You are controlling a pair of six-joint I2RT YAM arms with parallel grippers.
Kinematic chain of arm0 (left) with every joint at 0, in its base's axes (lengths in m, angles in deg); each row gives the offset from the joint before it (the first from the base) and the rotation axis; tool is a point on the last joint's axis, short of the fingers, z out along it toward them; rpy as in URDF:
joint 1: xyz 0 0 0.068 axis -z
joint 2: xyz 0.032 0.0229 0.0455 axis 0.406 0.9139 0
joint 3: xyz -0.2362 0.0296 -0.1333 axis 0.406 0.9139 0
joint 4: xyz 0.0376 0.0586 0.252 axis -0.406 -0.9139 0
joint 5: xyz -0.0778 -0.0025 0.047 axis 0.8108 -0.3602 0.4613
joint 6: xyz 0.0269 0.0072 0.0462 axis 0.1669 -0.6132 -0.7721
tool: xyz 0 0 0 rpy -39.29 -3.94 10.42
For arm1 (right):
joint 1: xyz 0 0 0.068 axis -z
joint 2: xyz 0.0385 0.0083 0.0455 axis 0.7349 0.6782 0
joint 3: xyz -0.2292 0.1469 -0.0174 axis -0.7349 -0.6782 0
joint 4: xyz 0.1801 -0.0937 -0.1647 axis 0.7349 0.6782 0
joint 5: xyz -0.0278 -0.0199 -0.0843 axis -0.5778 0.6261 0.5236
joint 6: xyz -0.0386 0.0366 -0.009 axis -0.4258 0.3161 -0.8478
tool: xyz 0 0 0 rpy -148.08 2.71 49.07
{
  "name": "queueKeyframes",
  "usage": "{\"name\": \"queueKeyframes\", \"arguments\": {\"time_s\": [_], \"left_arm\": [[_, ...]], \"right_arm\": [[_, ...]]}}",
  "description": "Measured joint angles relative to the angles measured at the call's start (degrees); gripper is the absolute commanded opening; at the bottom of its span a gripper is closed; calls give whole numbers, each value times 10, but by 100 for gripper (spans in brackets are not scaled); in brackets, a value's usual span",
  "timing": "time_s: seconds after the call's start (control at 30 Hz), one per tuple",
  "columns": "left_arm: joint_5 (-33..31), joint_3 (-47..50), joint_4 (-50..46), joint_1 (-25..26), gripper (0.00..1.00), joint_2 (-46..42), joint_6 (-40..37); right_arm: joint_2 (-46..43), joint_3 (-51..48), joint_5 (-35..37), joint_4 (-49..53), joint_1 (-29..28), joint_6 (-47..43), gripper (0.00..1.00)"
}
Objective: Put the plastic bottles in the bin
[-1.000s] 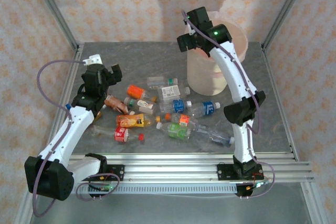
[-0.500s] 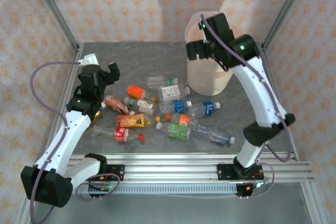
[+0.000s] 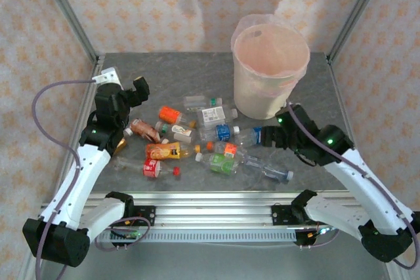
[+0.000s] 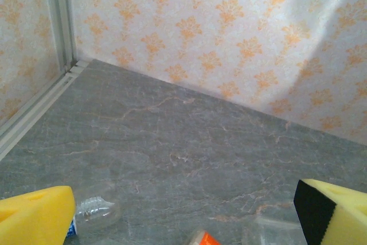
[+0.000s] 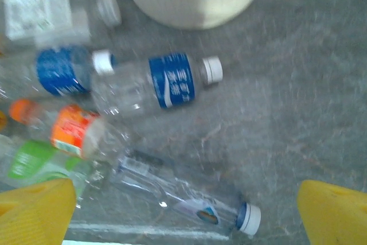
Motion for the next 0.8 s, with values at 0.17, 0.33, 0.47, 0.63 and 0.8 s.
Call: {"name": "queueKeyframes", "arguments": {"time_s": [0.17,0.33,0.47,0.63,0.8], "left_arm": [[0,0,-12,0,100,-14,0],[-2,0,-17,0,100,-19,0],[-2,0,-19,0,100,-19,0],[-2,0,-19,0,100,-19,0],[-2,0,-19,0,100,-19,0]], "right_arm": [[20,-82,-44,-13,0,-3,99],[57,-97,-69,-25,0,-7,99],[113,-97,-69,-26,0,-3,99],[142,-97,-67,-23,-12,7,99],[203,-97,-60,-7,-54,23,99]]}}
